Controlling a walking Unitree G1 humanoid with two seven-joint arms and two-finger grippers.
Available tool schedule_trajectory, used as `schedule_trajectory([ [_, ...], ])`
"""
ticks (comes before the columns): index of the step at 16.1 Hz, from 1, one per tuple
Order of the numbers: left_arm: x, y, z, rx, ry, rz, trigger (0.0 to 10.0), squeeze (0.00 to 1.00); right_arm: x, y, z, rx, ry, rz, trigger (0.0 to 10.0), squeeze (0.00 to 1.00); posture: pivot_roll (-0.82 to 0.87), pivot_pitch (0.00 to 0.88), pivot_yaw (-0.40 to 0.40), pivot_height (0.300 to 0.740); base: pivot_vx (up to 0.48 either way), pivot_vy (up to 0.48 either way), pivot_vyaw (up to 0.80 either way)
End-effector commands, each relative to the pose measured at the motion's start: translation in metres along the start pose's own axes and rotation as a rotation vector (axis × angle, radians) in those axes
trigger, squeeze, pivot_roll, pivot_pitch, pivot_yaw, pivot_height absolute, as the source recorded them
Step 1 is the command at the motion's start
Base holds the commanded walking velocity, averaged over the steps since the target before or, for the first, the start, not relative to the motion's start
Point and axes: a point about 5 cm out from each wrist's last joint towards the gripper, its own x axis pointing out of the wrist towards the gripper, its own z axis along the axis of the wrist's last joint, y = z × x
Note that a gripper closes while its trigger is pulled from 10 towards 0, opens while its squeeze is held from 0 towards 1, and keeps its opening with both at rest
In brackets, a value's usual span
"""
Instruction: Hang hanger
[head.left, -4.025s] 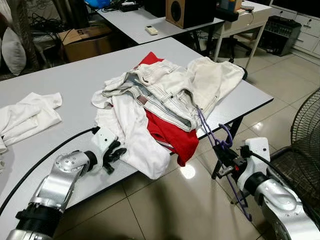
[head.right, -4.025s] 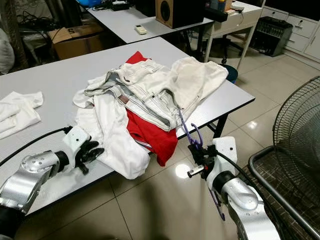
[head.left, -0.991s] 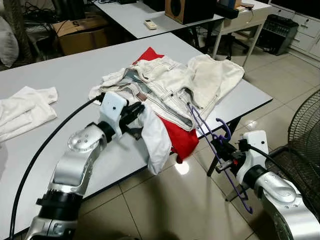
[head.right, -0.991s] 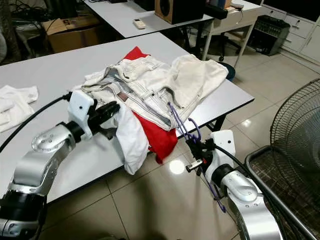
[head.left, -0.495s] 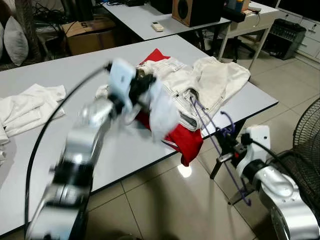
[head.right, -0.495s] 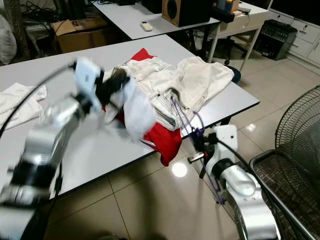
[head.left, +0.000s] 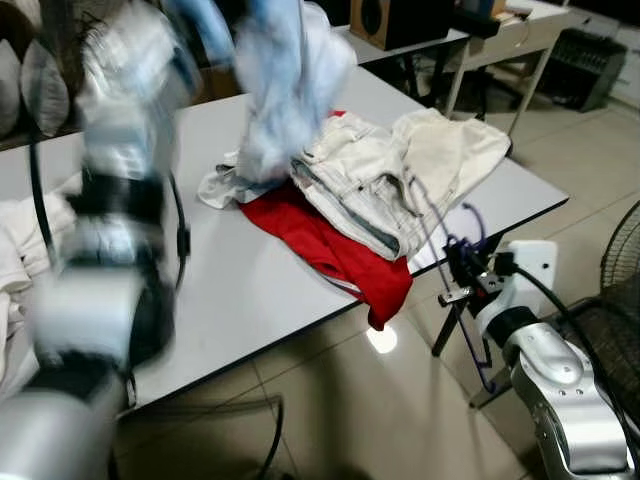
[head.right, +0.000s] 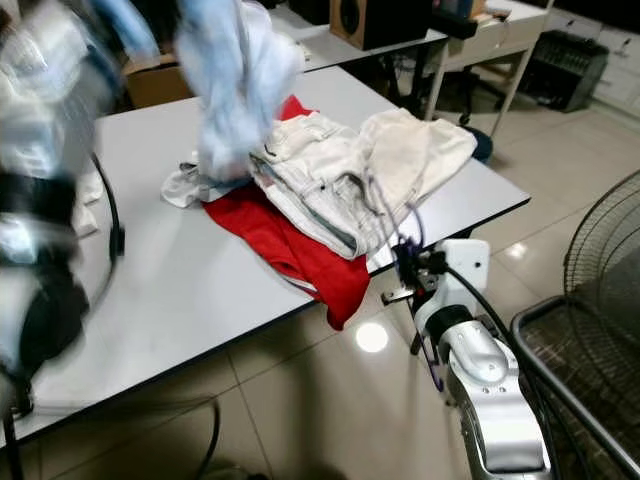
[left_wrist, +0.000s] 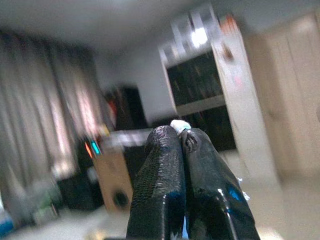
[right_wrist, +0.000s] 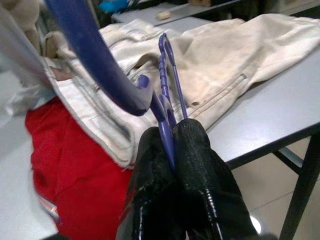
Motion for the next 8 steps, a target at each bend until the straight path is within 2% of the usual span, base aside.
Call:
schedule_trajectory([
  [1,0.002,0.018,0.033,0.034,-0.136,0.082,0.0,0.0,-0.002,-0.007,0.004,-0.009,-0.022,-0.046,10.0,0.0,-0.11,0.0,0.111,0.74,0.0,0.0,0.0],
  [2,0.001,0.037,0.051,0.05,-0.193,0.198,0.0,0.0,-0.004,-0.009,0.002,-0.012,-0.02,-0.067,10.0,0.0,-0.11,0.0,0.118,0.74,0.0,0.0,0.0],
  [3,-0.002,0.044,0.056,0.125,-0.208,0.244,0.0,0.0,-0.007,-0.008,-0.001,-0.01,-0.014,-0.072,10.0,0.0,-0.11,0.0,0.122,0.74,0.0,0.0,0.0],
  [6,-0.001,0.027,0.029,0.17,-0.15,0.174,0.0,0.0,-0.01,-0.007,-0.003,-0.007,-0.01,-0.076,10.0,0.0,-0.13,0.0,0.119,0.74,0.0,0.0,0.0],
  [8,-0.004,0.009,-0.007,0.172,-0.046,0.107,0.0,0.0,-0.009,-0.006,-0.002,-0.011,-0.009,-0.069,10.0,0.0,-0.13,0.0,0.117,0.74,0.0,0.0,0.0],
])
